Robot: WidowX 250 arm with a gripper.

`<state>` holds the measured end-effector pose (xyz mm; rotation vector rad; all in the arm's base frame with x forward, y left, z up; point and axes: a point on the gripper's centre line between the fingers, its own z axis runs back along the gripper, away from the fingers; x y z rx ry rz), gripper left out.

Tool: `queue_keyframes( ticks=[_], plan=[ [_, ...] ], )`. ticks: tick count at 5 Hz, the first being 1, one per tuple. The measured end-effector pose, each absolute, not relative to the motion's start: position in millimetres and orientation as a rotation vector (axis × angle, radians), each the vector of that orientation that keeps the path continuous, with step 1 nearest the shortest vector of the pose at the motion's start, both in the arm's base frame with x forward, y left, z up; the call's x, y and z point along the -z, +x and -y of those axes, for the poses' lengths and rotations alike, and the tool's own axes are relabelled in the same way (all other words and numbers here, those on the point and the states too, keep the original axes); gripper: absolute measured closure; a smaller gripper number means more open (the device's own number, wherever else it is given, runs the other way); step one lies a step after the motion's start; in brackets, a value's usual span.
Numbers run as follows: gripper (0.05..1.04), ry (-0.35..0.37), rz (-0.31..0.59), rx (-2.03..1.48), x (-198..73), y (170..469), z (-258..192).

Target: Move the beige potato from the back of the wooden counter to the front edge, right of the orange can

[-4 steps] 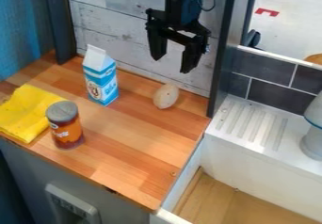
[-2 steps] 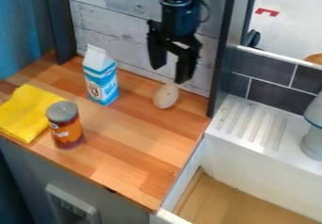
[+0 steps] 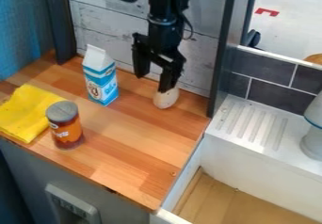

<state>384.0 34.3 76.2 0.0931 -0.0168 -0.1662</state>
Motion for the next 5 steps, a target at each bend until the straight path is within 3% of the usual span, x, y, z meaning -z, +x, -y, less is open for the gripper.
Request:
queue_keyframes(
  ticks=[1,5],
  plan=[
    [0.083,0.077,0.036,0.111,-63.1,390.5,-31.3],
    [0.119,0.054,-0.022,0.109,-25.9,410.3,-31.0]
  ],
)
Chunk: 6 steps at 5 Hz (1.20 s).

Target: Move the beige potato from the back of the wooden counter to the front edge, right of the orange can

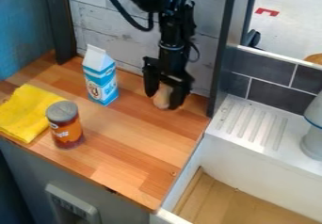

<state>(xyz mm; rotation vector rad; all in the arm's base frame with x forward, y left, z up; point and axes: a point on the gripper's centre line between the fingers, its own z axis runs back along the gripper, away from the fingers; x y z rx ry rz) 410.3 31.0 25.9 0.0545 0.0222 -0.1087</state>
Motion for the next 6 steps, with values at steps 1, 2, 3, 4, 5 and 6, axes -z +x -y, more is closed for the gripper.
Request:
queue_keyframes(
  ticks=[1,2,3,4,5,6],
  plan=[
    [0.382,0.051,-0.005,0.081,-29.2,417.1,-36.9],
    [0.525,0.026,0.007,0.031,-27.3,417.1,-43.2],
    [0.552,0.048,-0.019,-0.006,-33.9,399.2,-45.3],
    [0.552,0.061,0.001,-0.046,-72.5,372.6,-44.1],
    [0.552,0.057,0.006,-0.073,-92.9,340.9,-32.6],
    [0.552,0.002,-0.098,-0.05,-76.6,314.7,-19.3]
  ],
)
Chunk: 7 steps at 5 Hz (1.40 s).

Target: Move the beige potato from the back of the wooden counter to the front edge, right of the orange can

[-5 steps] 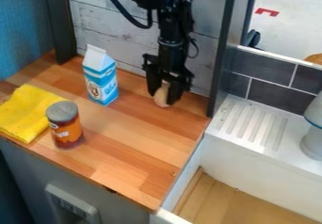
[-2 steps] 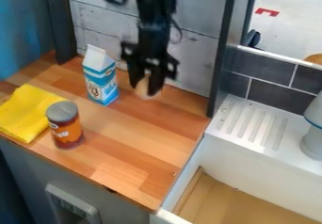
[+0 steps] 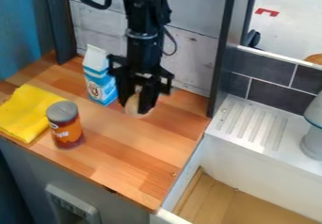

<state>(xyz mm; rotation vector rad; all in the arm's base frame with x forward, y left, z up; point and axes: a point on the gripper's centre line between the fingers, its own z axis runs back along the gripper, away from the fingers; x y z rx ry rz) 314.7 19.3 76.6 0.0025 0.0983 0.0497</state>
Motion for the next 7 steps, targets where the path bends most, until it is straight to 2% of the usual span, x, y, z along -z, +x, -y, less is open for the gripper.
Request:
queue_keyframes(
  ticks=[2,4,5,6,7],
  plan=[
    [0.552,-0.009,-0.258,0.07,-41.6,275.4,12.6],
    [0.552,0.003,-0.301,0.088,-22.0,257.3,12.8],
    [0.498,-0.014,-0.307,0.076,-18.0,256.9,5.4],
    [0.172,-0.023,-0.312,0.01,-24.8,254.5,-9.2],
    [0.077,-0.015,-0.207,-0.048,-61.6,260.1,-12.6]
  ],
)
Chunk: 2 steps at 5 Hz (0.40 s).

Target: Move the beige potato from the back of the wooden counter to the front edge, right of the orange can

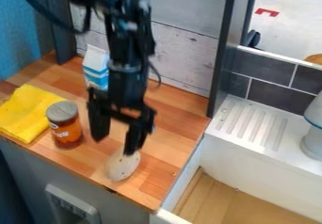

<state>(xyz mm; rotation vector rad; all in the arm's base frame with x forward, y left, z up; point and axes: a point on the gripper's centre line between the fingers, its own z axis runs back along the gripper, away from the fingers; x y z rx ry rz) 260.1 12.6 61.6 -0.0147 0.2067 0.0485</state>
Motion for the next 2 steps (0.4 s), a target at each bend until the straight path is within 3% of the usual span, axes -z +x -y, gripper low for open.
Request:
queue_keyframes(
  ticks=[1,2],
  plan=[
    [0.083,-0.042,-0.078,-0.072,-108.7,267.2,-15.3],
    [0.083,-0.015,0.012,-0.098,-147.9,275.6,-32.7]
  ],
)
